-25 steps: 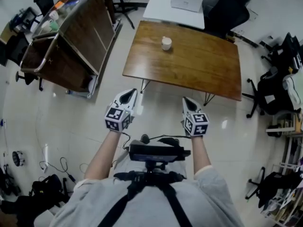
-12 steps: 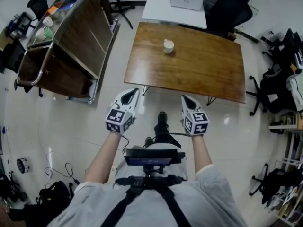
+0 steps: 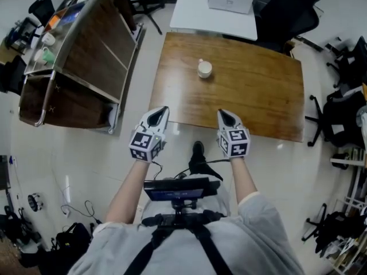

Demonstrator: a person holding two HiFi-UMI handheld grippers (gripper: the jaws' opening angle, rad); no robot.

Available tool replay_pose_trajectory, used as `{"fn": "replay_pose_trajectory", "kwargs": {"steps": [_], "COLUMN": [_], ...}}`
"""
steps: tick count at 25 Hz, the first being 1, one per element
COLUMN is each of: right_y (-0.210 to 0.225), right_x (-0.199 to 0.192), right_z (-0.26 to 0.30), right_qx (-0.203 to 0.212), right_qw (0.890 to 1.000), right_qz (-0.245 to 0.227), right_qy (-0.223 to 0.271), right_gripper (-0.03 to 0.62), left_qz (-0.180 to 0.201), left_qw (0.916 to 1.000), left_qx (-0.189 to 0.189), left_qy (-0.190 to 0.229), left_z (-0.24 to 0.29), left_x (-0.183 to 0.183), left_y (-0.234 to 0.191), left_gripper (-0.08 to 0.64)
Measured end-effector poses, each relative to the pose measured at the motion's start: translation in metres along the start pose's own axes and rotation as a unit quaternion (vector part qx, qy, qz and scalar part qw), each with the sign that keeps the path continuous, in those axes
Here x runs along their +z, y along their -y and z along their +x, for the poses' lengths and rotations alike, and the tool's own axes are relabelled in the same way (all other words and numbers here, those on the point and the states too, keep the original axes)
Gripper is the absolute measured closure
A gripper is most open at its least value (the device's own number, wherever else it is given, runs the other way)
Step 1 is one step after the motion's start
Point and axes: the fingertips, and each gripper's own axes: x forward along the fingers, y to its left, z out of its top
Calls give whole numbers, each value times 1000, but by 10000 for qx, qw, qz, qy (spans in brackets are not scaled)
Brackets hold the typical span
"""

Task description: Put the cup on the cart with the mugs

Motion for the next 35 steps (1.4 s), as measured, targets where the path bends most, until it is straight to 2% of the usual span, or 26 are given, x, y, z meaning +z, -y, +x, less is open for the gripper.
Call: {"fn": "replay_pose_trajectory", "kwargs": {"steps": [4, 7, 10, 11, 13, 18, 23, 28, 35], "right_y": [24, 35, 40, 42, 48, 61, 66, 81, 89], "right_x": [11, 11, 6, 4, 2, -6, -13, -16, -18], "right_z": [39, 74, 106, 116, 136, 186, 229, 265, 304], "right_qx": [204, 327, 398, 404, 354, 42, -82, -183, -212], "right_qw": [9997, 9993, 9989, 9989, 9992, 9998, 9992, 9987, 9979], "right_qz": [-30, -124, -97, -89, -111, -197, -402, -458, -606], "right_qy": [-91, -149, -207, -208, -155, -45, -24, -84, -25], "right_gripper": [565, 484, 364, 343, 294, 238, 147, 129, 127], "left_qz": [38, 126, 119, 107, 116, 222, 287, 355, 235], "left_qw": [9999, 9998, 9996, 9996, 9996, 9995, 9988, 9984, 9984], "left_qx": [118, 142, 182, 196, 173, -25, -79, -116, -178], "left_qy": [-45, -117, -203, -196, -182, -236, -394, -431, -482], "left_z": [35, 54, 63, 66, 74, 94, 113, 130, 141], "left_x": [11, 16, 14, 13, 13, 4, -1, -11, -22], "left_y": [-8, -15, -27, -31, -37, -52, -67, -81, -85], "left_gripper": [548, 548, 548, 548, 548, 548, 548, 548, 548]}}
